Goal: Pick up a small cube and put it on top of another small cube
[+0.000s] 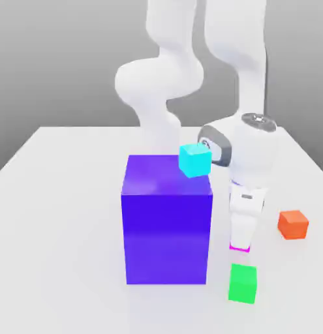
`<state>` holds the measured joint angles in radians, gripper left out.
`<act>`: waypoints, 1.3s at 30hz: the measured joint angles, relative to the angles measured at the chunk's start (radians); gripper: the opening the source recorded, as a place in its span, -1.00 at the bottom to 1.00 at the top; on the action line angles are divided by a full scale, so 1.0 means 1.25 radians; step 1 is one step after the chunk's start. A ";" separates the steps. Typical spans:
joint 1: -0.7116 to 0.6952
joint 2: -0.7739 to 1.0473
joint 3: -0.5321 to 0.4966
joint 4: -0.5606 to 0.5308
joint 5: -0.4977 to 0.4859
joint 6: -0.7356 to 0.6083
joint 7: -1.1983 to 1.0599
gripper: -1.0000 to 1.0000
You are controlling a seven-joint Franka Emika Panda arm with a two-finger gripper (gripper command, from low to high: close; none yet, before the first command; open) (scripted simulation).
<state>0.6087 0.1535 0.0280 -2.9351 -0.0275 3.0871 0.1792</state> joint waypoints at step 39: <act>-0.120 -0.116 -0.079 0.234 0.026 -0.353 -0.595 -1.00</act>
<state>0.4584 0.0088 -0.0702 -2.6425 0.0053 2.6464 -0.5648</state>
